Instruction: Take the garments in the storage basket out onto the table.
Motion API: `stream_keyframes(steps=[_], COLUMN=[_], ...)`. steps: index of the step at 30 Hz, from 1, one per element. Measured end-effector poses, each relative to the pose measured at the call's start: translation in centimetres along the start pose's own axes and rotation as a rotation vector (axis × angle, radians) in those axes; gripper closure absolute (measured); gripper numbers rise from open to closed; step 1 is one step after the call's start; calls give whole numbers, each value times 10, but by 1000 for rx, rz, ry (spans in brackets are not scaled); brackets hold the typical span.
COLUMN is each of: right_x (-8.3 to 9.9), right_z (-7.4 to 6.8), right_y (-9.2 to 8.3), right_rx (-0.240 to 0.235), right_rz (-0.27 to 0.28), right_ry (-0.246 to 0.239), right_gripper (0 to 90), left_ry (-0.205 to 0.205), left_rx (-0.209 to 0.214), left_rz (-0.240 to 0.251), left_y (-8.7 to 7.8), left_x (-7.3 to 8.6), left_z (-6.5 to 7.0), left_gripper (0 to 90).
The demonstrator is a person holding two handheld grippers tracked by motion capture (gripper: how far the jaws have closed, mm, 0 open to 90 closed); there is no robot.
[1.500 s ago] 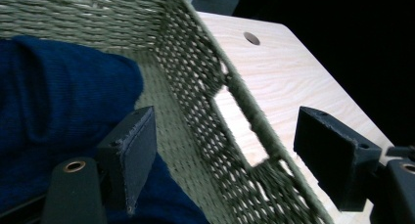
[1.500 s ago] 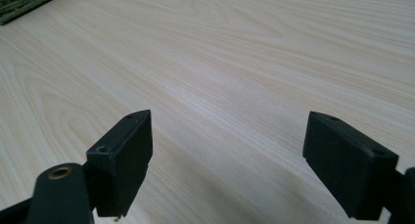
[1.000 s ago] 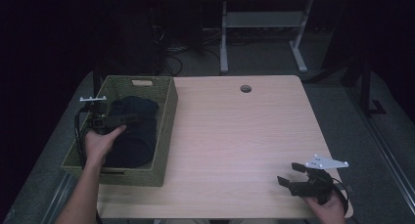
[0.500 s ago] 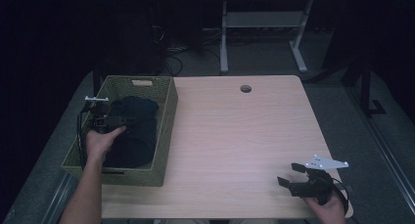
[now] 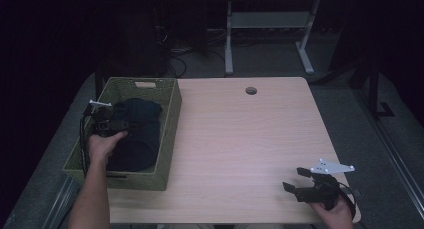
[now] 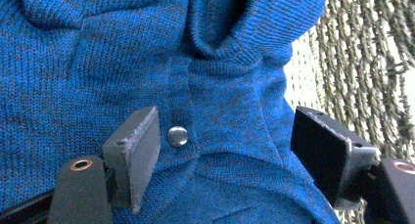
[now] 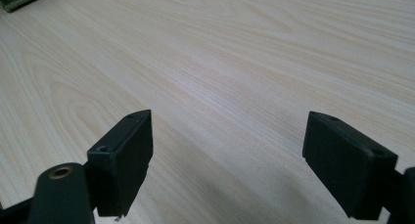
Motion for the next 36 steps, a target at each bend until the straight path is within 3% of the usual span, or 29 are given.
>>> stream_keyframes(steps=[2, 5, 9, 17, 25, 30, 36], right_x=[0, 0, 0, 0, 0, -1, -3], right_z=[0, -1, -1, -3, -3, -4, -7], right_y=[0, 0, 0, 0, 1, 1, 2], right_rx=[-2, -3, -3, -11, -13, -16, -18], right_rz=[0, -2, -1, -4, -7, -3, -9], right_ry=[-2, -5, -10, -12, -16, -20, -43], right_gripper=[186, 186, 190, 196, 198, 201, 205], left_ry=[-4, -12, -10, -5, 49, 147, 173], left_rx=[-11, -67, -76, -117, -209, -299, -338], left_rz=[-13, -54, -41, -64, -48, -54, -70], left_y=[2, 8, 9, 15, 18, 21, 22], left_x=[1, 6, 5, 9, 10, 11, 12], left_z=[-2, -10, -11, -14, -17, -16, -14], left_gripper=[266, 266, 292, 305, 437, 504, 548])
Point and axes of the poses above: each handheld gripper's, and its own axes: y roughly forward along the jaws, x roughly out of its underside, z roughly to its right, the point moved 9 cm from there along y, roughly forward along the jaws, and after that the axes turned 15 degrees about -y, right-handed, at the moved point
